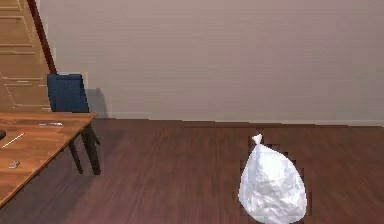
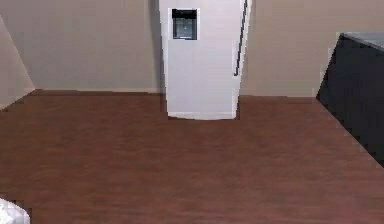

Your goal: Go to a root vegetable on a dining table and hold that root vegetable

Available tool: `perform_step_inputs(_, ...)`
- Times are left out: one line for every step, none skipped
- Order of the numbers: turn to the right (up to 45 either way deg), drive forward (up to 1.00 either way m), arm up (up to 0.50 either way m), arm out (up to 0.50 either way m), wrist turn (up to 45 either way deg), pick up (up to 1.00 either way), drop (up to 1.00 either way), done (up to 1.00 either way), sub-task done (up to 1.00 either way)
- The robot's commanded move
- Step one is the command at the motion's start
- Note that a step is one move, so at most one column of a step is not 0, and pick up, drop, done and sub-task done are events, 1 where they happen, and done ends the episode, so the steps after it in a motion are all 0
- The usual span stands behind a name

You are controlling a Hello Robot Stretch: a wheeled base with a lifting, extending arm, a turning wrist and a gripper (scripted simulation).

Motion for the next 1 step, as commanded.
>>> perform_step_inputs(0.0, 0.65, 0.0, 0.0, 0.0, 0.0, 0.0, 0.0, 0.0)
